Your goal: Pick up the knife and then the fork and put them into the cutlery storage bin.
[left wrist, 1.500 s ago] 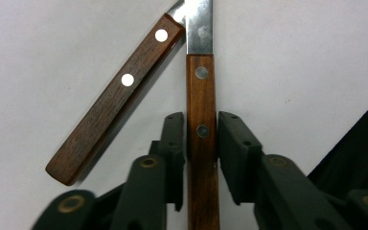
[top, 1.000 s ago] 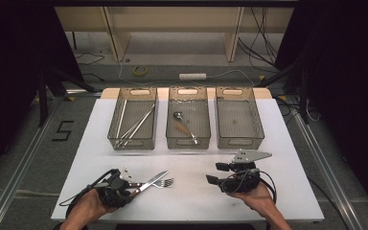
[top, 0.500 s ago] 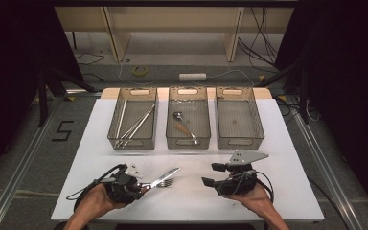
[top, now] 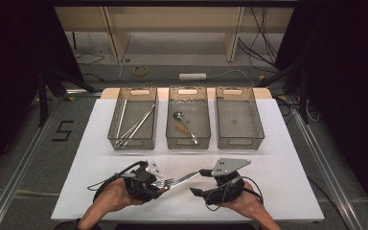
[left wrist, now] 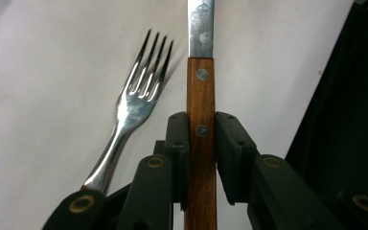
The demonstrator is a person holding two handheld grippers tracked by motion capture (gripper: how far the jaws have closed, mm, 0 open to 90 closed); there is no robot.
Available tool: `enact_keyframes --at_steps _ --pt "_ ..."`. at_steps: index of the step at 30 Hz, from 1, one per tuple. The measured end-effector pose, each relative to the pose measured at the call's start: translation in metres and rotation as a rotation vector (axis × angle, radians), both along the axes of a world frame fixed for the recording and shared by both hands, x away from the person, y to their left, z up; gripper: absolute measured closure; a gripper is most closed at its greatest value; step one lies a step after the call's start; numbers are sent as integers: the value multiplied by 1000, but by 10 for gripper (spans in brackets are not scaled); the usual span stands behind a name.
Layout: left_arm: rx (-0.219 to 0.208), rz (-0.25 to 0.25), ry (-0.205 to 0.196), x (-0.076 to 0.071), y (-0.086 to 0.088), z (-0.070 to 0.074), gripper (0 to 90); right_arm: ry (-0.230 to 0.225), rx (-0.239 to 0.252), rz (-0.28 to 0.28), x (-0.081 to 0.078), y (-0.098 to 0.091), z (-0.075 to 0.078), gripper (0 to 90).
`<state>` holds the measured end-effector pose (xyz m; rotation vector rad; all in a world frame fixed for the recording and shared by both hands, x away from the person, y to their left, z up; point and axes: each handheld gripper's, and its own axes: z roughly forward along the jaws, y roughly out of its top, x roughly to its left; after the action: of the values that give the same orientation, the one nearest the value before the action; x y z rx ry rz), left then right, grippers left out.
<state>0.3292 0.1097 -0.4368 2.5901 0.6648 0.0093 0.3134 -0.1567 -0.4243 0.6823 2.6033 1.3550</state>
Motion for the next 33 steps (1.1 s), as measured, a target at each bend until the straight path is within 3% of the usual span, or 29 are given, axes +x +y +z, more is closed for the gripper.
enact_keyframes --at_steps 9,17,23,33 --pt "-8 -52 33 4 -18 3 757 -35 -77 60 -2 16 -8 340" --pt "13 -75 53 6 -26 5 756 -68 -140 105 -3 27 -17 338" --pt "-1 -86 82 7 -32 4 756 -103 -187 133 -3 36 -21 338" --pt "14 -97 91 9 -35 6 756 -161 -273 190 -6 50 -31 345"
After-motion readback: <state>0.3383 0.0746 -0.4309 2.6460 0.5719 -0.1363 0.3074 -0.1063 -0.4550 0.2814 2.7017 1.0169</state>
